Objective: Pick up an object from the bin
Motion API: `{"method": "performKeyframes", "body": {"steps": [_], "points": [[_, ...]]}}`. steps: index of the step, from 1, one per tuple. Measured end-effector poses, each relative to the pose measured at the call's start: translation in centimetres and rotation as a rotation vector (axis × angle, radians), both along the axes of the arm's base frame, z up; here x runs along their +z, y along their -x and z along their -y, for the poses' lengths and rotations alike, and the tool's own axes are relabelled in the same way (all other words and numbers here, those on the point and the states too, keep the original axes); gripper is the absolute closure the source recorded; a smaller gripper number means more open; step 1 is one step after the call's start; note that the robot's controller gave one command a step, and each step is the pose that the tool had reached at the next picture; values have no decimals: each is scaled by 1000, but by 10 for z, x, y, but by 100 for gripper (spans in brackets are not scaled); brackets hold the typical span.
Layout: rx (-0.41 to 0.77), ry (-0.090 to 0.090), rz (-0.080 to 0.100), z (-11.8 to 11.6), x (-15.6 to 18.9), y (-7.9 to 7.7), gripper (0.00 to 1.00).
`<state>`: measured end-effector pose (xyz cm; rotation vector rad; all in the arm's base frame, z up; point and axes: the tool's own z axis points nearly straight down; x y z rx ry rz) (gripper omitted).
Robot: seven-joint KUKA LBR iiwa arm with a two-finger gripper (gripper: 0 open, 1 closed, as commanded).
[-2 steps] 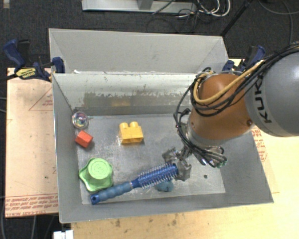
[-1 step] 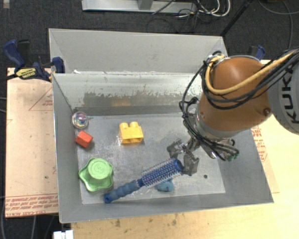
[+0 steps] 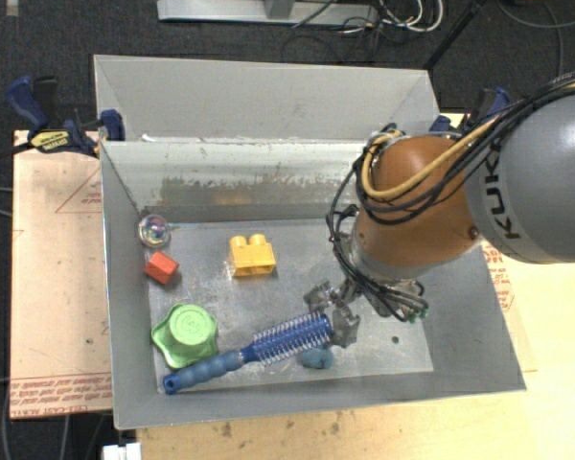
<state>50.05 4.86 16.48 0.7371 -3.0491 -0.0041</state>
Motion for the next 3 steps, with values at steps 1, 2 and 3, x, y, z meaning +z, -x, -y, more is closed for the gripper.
{"method": "performKeyframes", "body": {"steps": [1, 2, 3], "points": [[100, 0, 18, 7, 100, -23, 100], [352, 0, 13, 9, 146, -13, 100], [411, -3, -2, 6, 13, 1, 100]]}}
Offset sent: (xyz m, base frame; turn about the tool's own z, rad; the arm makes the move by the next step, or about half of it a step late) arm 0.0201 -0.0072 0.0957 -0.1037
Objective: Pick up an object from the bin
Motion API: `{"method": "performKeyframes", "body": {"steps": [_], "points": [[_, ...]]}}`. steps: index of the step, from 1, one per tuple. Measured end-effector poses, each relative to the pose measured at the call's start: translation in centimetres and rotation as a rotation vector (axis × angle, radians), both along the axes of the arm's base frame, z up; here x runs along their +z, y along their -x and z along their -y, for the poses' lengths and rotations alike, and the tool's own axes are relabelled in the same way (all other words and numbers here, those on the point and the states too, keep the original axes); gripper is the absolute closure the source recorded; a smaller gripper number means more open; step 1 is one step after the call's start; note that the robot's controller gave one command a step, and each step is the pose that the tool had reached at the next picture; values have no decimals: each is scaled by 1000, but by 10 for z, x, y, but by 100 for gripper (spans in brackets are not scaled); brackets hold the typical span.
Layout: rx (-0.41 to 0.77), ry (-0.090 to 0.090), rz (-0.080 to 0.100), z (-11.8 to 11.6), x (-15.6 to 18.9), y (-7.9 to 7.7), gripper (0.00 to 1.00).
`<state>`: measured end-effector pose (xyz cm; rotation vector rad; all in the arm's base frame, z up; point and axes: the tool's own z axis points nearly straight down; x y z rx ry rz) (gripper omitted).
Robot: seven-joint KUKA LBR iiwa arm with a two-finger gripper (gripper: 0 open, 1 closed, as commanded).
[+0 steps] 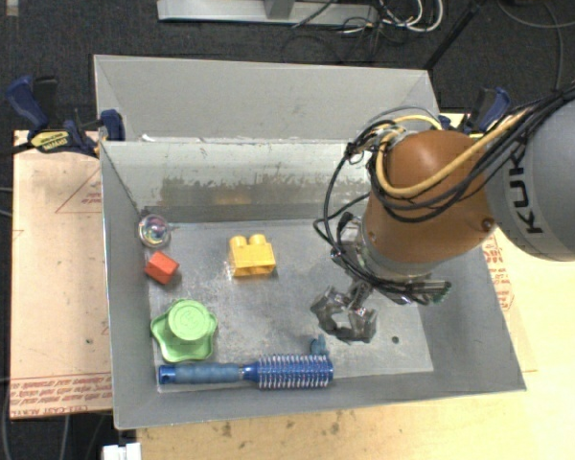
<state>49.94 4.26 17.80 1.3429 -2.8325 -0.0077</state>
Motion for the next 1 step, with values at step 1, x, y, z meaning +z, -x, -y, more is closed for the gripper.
{"method": "performKeyframes", "body": {"steps": [1], "points": [[-1, 0, 9, 0, 4, -2, 0]]}}
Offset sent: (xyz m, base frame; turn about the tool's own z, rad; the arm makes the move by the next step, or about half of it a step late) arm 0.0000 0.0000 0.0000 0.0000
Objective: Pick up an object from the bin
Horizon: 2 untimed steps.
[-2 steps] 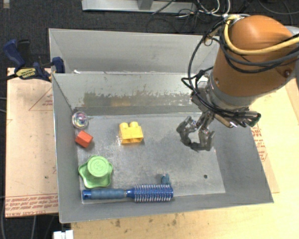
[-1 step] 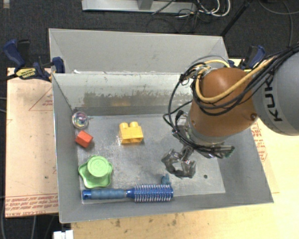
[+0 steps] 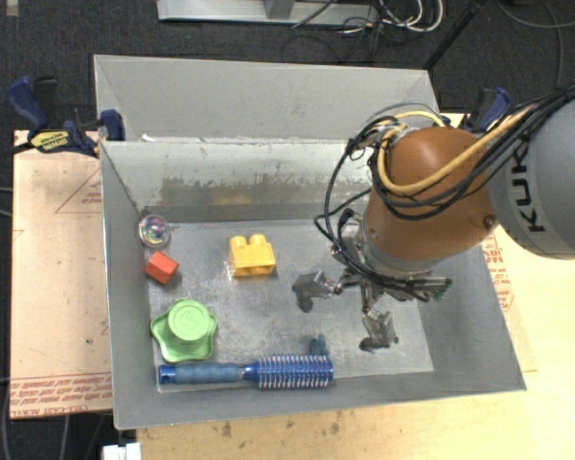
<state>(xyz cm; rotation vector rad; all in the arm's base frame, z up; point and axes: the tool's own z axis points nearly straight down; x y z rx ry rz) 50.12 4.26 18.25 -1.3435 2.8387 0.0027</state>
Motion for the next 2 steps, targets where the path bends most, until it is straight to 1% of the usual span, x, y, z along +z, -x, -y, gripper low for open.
{"method": "performKeyframes", "body": {"steps": [1, 2], "points": [[39, 1, 5, 37, -30, -60, 0], [190, -1, -7, 11, -61, 11, 0]]}}
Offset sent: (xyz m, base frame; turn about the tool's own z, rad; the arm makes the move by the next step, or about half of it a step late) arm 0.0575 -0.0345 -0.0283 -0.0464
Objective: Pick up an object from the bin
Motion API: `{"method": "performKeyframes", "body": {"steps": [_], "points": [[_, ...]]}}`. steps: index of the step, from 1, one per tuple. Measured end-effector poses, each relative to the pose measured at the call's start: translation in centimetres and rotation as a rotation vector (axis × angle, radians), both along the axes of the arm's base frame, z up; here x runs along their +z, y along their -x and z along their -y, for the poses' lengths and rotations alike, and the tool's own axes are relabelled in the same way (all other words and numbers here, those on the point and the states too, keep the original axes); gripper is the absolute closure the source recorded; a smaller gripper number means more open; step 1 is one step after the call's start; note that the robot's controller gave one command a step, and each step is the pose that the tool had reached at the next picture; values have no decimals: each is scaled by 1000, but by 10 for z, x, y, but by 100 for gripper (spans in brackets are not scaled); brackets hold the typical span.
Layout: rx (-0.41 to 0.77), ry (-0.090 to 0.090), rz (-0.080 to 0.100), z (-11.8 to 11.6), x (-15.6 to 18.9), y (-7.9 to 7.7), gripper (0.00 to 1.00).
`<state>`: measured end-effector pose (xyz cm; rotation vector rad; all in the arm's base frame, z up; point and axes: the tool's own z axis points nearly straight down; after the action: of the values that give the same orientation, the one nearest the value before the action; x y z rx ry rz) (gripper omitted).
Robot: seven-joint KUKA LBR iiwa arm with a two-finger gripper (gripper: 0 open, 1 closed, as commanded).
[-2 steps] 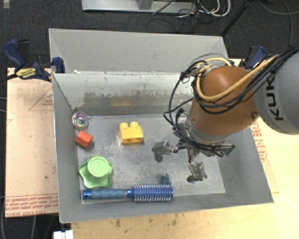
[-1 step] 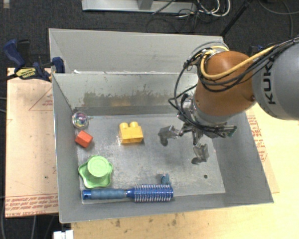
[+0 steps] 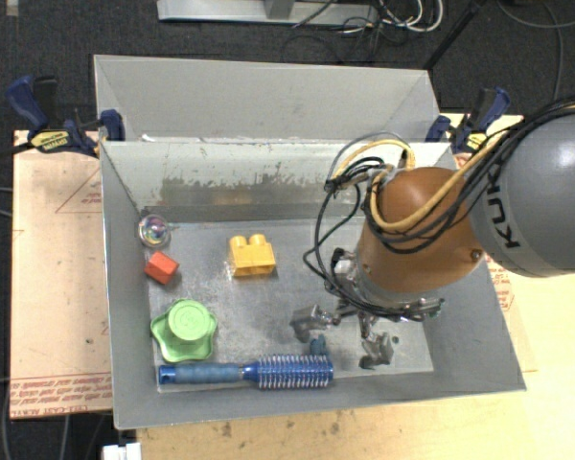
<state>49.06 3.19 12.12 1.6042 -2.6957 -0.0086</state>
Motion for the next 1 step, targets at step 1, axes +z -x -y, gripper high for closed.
{"method": "performKeyframes", "body": {"steps": [1], "points": [[-1, 0, 6, 1, 1, -3, 100]]}}
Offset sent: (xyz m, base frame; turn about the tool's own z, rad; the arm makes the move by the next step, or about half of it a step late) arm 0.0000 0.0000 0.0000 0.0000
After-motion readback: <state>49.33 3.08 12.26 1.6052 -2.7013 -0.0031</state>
